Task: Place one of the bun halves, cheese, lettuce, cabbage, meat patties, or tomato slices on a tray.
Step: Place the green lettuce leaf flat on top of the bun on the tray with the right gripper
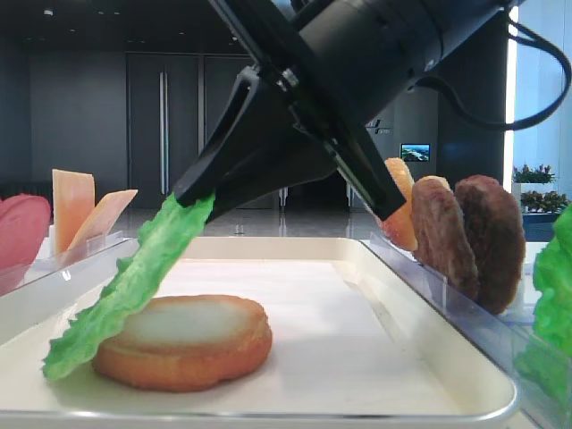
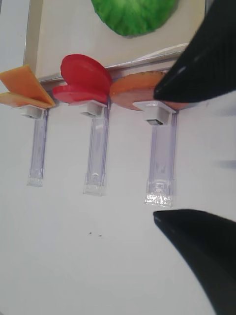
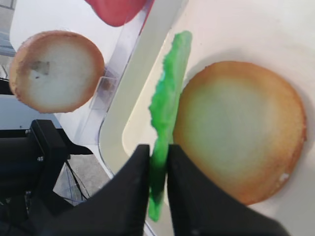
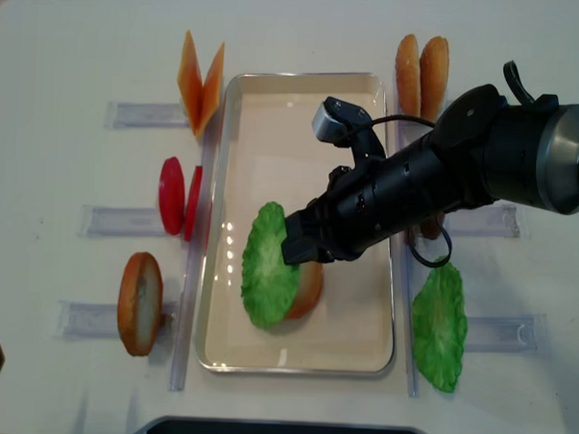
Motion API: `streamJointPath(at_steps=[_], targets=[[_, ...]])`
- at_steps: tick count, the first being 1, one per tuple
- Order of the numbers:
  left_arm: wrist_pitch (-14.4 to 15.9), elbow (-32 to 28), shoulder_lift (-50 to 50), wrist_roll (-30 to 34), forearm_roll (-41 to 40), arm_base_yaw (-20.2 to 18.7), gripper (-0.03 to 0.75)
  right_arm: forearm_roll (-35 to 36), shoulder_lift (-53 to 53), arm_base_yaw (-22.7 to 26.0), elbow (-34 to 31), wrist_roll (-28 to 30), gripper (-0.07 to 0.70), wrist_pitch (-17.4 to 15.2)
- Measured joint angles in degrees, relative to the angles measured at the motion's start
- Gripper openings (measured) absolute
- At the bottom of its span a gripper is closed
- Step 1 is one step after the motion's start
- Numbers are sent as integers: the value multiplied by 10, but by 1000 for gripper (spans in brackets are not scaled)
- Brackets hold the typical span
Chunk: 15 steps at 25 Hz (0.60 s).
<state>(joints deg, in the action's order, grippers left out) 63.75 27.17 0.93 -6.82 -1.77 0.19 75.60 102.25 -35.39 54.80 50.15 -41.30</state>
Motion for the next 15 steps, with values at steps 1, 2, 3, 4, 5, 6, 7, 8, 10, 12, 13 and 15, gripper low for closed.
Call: streamJointPath(at_steps=[1, 2, 3, 4, 5, 6, 7, 8, 10, 12, 13, 15], targets=[[0, 0, 0, 0, 0, 0, 517, -5, 0, 0, 0, -3, 163, 4], [0, 0, 0, 0, 0, 0, 517, -13, 0, 0, 0, -10, 219, 9], [0, 0, 0, 0, 0, 0, 517, -20, -2, 0, 0, -18, 267, 14], [0, 0, 0, 0, 0, 0, 517, -34, -5, 0, 0, -29, 327, 22], [0, 0, 0, 0, 0, 0, 517, -44, -9, 0, 0, -39, 363, 31], [0, 0, 0, 0, 0, 0, 517, -55, -14, 0, 0, -46, 390, 37], [0, 0, 0, 0, 0, 0, 517, -72, -19, 0, 0, -54, 413, 43], [0, 0, 0, 0, 0, 0, 517, -86, -24, 0, 0, -61, 427, 49], [0, 0, 0, 0, 0, 0, 517, -122, -35, 3, 0, -82, 439, 58], [0, 0, 0, 0, 0, 0, 517, -167, -48, 7, 0, -113, 444, 59], [0, 0, 0, 0, 0, 0, 517, -188, -55, 9, 0, -126, 445, 55], [0, 0, 0, 0, 0, 0, 517, -230, -71, 13, 0, -156, 447, 56]])
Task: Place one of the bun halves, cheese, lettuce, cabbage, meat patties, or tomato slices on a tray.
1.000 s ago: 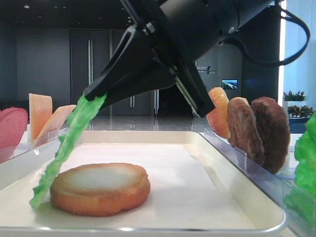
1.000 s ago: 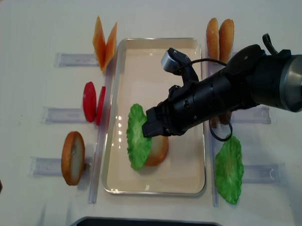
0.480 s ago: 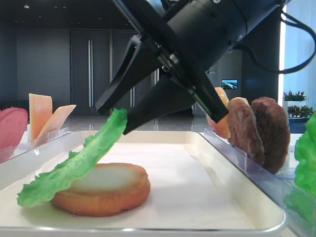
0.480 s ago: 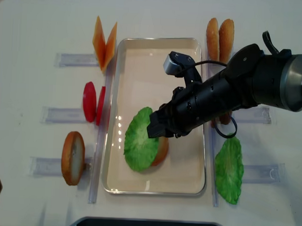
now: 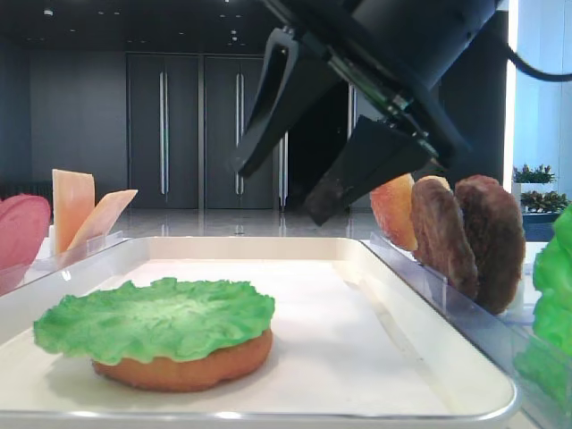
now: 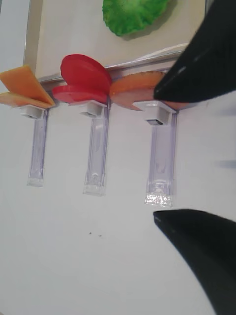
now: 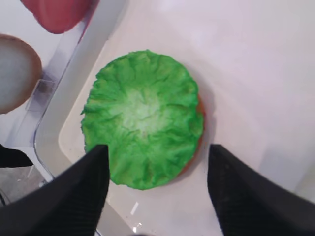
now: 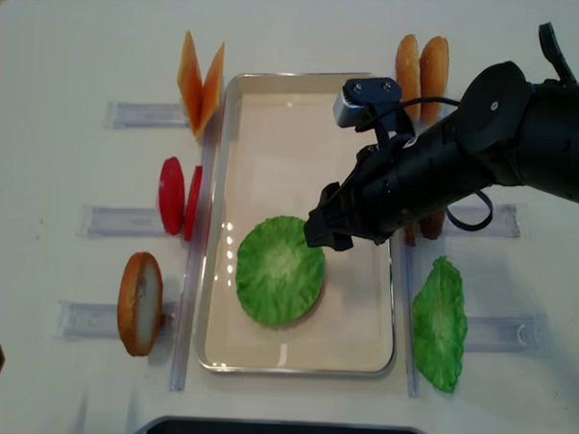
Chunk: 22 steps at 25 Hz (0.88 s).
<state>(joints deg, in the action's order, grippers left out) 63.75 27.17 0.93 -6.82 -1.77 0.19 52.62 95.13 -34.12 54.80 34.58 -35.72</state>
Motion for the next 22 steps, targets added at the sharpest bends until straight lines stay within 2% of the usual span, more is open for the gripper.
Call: streamJointPath(at_steps=[6, 10, 15, 22], targets=[[0, 0, 0, 0, 0, 0, 517, -142, -62, 5, 0, -106, 447, -1], [0, 0, 0, 0, 0, 0, 517, -243, -111, 21, 0, -186, 447, -16], [0, 0, 0, 0, 0, 0, 517, -346, -156, 70, 0, -261, 449, -72], [0, 0, 0, 0, 0, 0, 517, -447, -191, 179, 0, -323, 450, -186]])
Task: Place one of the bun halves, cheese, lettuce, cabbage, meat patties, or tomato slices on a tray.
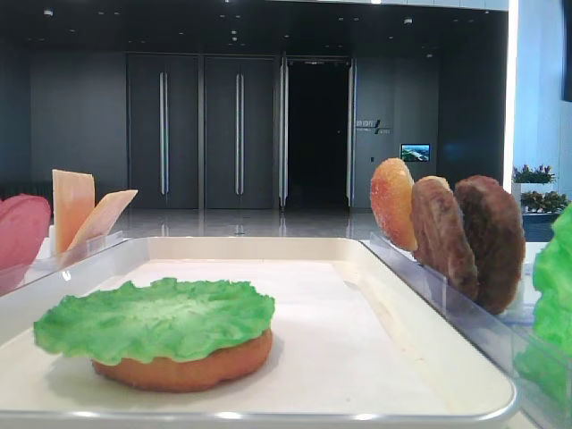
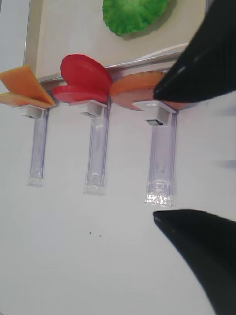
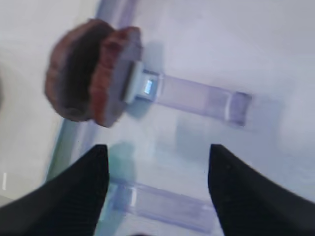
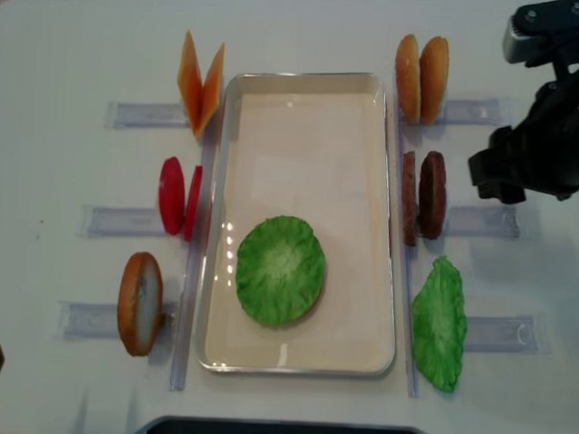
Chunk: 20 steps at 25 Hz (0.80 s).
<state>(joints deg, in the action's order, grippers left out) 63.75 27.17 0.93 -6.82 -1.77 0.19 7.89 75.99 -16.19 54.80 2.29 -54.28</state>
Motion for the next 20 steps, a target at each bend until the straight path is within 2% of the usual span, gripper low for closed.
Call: streamJointPath(at_steps=[4, 9, 15, 20], targets=[[0, 0, 0, 0, 0, 0, 517, -47, -1, 58, 0, -15, 450, -75], [0, 0, 0, 0, 0, 0, 517, -79, -2, 100, 0, -23, 450, -130], [0, 0, 0, 0, 0, 0, 517, -85, -8, 105, 1, -23, 450, -153], [0, 0, 0, 0, 0, 0, 517, -83, -58, 105, -13, -30, 450, -155]])
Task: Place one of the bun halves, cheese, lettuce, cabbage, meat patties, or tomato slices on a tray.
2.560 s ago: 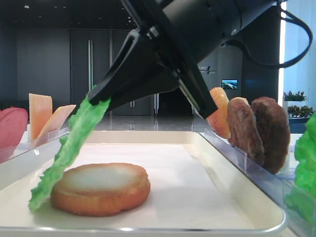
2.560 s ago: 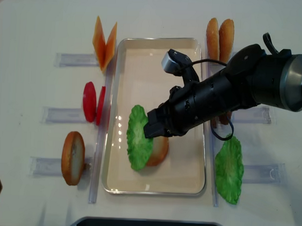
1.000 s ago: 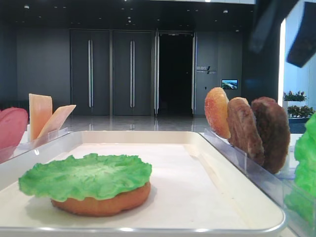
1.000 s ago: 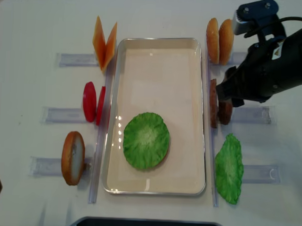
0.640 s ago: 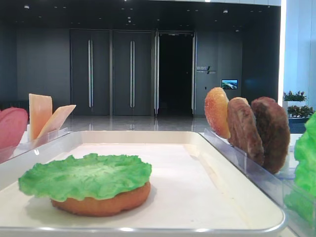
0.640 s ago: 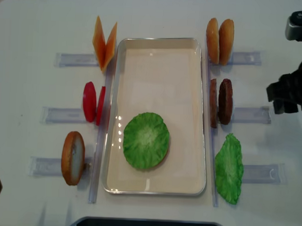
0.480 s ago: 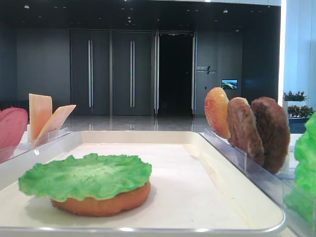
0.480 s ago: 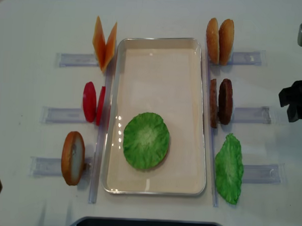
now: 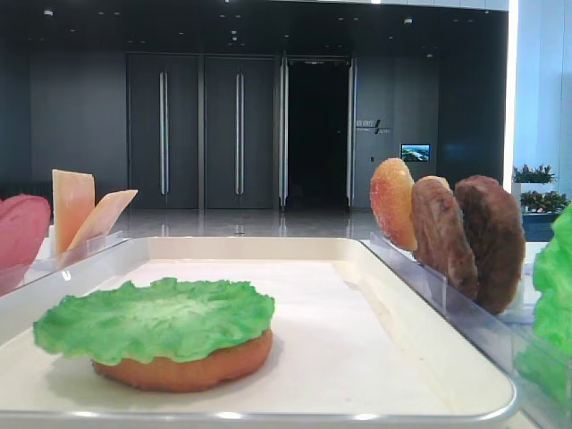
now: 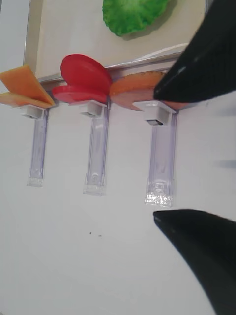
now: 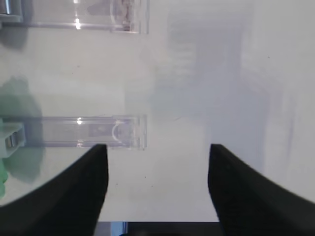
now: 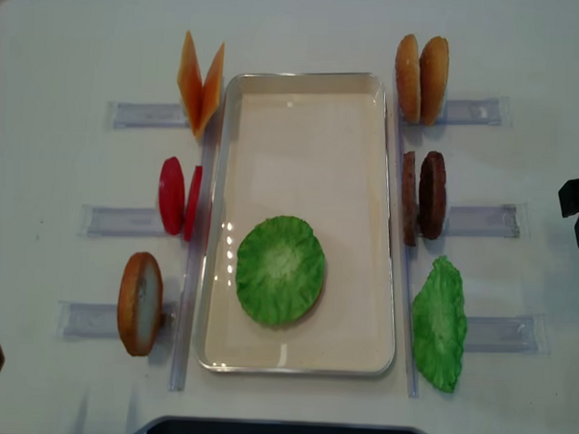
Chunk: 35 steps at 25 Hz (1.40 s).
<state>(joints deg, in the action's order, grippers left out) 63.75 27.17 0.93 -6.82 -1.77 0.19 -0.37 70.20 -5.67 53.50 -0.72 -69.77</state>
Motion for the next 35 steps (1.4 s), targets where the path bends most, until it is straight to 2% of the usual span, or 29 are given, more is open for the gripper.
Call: streamJointPath(at_steps=[8, 13, 18, 24, 35], targets=[[0, 0, 0, 0, 0, 0, 517, 4, -130, 0, -95, -12, 450, 0], [0, 0, 0, 0, 0, 0, 517, 4, -249, 0, -168, -29, 450, 34], [0, 0, 0, 0, 0, 0, 517, 4, -355, 0, -221, -29, 450, 49], [0, 0, 0, 0, 0, 0, 517, 7, -469, 0, -245, -30, 450, 50], [0, 0, 0, 0, 0, 0, 517, 10, -648, 0, -249, -28, 450, 49]])
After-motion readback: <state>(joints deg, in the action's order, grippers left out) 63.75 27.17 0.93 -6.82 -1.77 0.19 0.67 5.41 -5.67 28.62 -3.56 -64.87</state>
